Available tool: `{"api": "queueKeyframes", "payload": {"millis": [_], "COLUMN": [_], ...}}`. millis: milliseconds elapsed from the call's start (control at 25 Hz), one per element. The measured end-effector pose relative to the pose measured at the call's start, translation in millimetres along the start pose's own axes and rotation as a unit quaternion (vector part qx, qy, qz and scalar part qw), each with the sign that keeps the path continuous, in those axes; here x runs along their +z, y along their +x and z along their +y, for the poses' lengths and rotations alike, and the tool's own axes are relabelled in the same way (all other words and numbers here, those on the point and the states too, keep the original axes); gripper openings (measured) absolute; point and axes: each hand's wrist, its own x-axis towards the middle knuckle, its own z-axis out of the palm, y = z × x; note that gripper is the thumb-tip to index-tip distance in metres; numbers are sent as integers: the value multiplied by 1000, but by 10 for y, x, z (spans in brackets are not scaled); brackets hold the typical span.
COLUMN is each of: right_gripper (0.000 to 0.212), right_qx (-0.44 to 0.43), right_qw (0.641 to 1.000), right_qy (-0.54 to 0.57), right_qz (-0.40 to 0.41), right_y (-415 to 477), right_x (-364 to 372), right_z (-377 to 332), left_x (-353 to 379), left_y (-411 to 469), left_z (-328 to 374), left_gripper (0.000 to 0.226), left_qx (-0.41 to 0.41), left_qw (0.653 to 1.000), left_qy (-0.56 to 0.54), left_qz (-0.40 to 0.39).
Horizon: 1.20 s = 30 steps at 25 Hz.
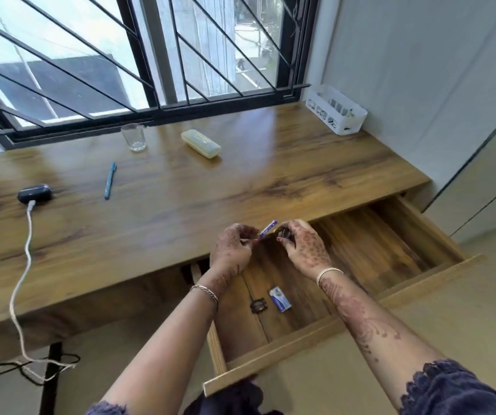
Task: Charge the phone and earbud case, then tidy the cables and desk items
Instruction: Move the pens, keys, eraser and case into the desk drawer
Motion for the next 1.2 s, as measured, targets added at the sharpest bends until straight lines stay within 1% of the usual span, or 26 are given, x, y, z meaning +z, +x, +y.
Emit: {"api": "queueKeyframes", "payload": {"millis": [80,200,320,400,480,640,760,840,920,960,1120,1200], "right_gripper": [25,25,24,22,19,16,22,41,60,61,39,36], "right_qx": [28,71,108,132,152,165,158,159,146,130,48,17], "right_qw": [999,990,983,978,972,969,968,970,975,978,987,985], "right_qy": [-24,-89,-125,-138,-148,-162,-168,-163,-162,-162,-136,-135], "right_qz": [-29,-87,-83,-87,-100,-92,-101,-82,-40,-14,72,102], "right_y": [-159,-296,-335,-310,-307,-318,-330,-343,-332,-313,-237,-160], "right_x": [-50,-51,-35,-3,42,124,174,187,181,170,120,100], "right_z": [226,450,568,645,701,770,805,817,801,765,458,272], "left_x": [151,289,384,470,545,660,666,671,664,658,532,388], "left_y": [-147,-236,-173,-88,-48,30,40,26,-16,-47,-213,-226], "left_z": [-44,-169,-330,-435,-505,-530,-521,-537,-496,-462,-268,-166], "left_gripper": [14,13,12,15,18,19,20,21,21,22,23,21], "left_qx": [-7,-30,-66,-70,-67,-51,-46,-36,-14,1,44,55], "left_qw": [999,992,983,977,975,977,978,981,982,982,984,986], "left_qy": [41,118,164,190,201,195,192,179,179,183,173,148], "left_qz": [-25,-41,-49,-67,-72,-73,-70,-70,-53,-39,24,51]}}
